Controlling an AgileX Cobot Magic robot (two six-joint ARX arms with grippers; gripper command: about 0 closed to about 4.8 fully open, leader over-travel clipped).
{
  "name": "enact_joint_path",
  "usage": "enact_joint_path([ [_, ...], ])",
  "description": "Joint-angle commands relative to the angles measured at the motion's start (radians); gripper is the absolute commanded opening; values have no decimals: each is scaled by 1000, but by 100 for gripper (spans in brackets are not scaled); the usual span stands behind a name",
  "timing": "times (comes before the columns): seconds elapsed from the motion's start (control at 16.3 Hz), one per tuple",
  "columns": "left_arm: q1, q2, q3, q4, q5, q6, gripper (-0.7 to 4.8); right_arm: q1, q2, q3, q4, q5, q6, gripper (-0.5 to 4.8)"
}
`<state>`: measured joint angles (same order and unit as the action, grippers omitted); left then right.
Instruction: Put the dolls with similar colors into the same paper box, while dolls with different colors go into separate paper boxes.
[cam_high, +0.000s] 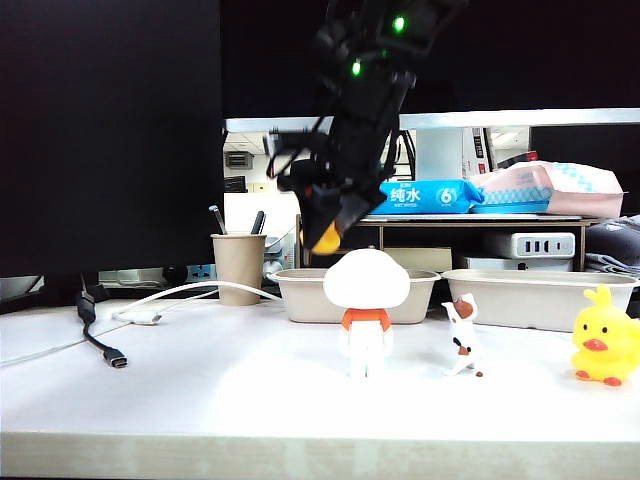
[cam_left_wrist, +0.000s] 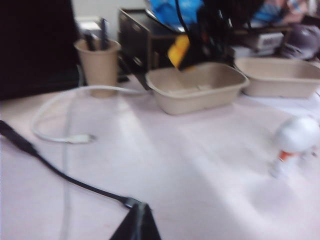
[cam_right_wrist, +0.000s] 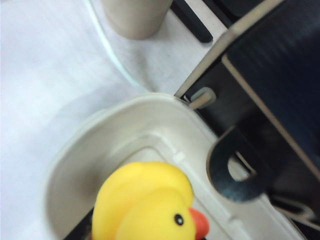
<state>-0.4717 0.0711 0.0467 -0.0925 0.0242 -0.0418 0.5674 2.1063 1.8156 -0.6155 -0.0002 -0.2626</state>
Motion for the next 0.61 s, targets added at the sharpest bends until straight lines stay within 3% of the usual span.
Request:
enact_joint_path([
  [0.06, 32, -50, 1, 10, -2, 1, -5, 1, 34, 5, 20, -2, 0, 183],
  [0.31, 31, -68, 1, 19, -1, 1, -5, 1, 59, 5, 48, 0, 4, 194],
  [0.37, 31, -68, 1, 19, -1, 1, -5, 1, 59, 5, 53, 0, 5, 252],
  [0.43, 31, -68, 1, 19, -1, 1, -5, 1, 59, 10, 48, -2, 10, 392],
  [0.49, 31, -68, 1, 19, -1, 1, -5, 1, 59, 12, 44, -2, 12, 467],
  [0.61, 30, -68, 1, 19, -1, 1, -5, 1, 58, 38, 1, -2, 22, 467],
])
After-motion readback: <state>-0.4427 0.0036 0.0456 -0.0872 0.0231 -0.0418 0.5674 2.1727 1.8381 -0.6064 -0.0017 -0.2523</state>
